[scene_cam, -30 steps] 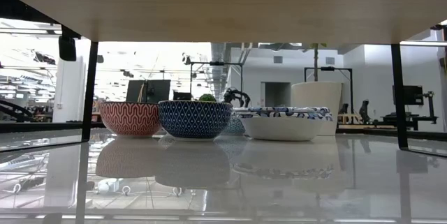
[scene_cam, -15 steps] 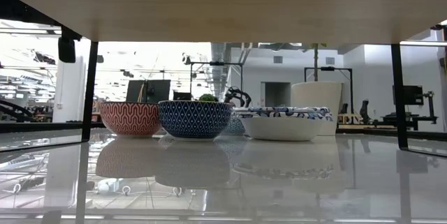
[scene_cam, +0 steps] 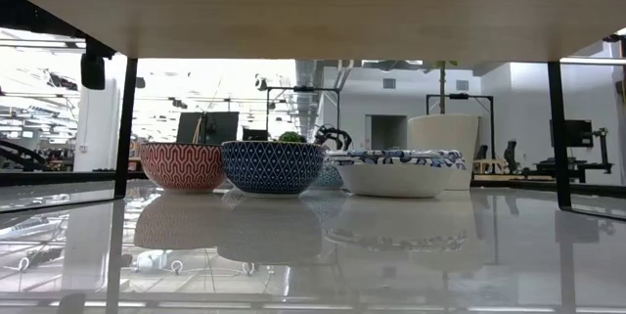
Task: Place and stack bowls onto a shelf
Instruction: Put the white patterned bowl on the shelf
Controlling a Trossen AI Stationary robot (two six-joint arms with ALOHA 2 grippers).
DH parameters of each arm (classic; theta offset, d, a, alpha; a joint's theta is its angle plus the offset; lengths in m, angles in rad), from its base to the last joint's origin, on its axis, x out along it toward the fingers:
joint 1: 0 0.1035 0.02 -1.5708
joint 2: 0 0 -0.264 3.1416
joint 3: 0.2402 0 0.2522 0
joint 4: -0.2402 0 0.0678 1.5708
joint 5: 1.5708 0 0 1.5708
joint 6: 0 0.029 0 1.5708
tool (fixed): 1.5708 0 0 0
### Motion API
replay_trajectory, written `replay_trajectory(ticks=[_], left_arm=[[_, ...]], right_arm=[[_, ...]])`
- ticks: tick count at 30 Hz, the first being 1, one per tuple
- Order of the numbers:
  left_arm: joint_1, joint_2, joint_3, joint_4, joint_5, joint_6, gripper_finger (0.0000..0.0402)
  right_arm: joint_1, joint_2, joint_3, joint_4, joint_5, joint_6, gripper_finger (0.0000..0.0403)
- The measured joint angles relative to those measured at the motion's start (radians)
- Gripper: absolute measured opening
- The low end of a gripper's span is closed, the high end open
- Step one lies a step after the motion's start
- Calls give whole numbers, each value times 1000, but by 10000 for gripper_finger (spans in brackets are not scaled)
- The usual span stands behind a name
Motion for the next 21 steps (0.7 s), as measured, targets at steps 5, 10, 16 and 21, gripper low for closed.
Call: replay_trajectory(ticks=[5, 10, 16, 21], left_arm=[[0, 0, 0, -10, -1, 7, 128], [0, 0, 0, -9, -2, 7, 128], [0, 0, 0, -23, 5, 6, 128], [0, 0, 0, -33, 37, 1, 128]], right_arm=[[27, 16, 49, 5, 40, -113, 26], [26, 29, 51, -8, 60, -167, 66], [27, 71, 53, 0, 58, -209, 179], [30, 136, 52, -14, 53, -231, 220]])
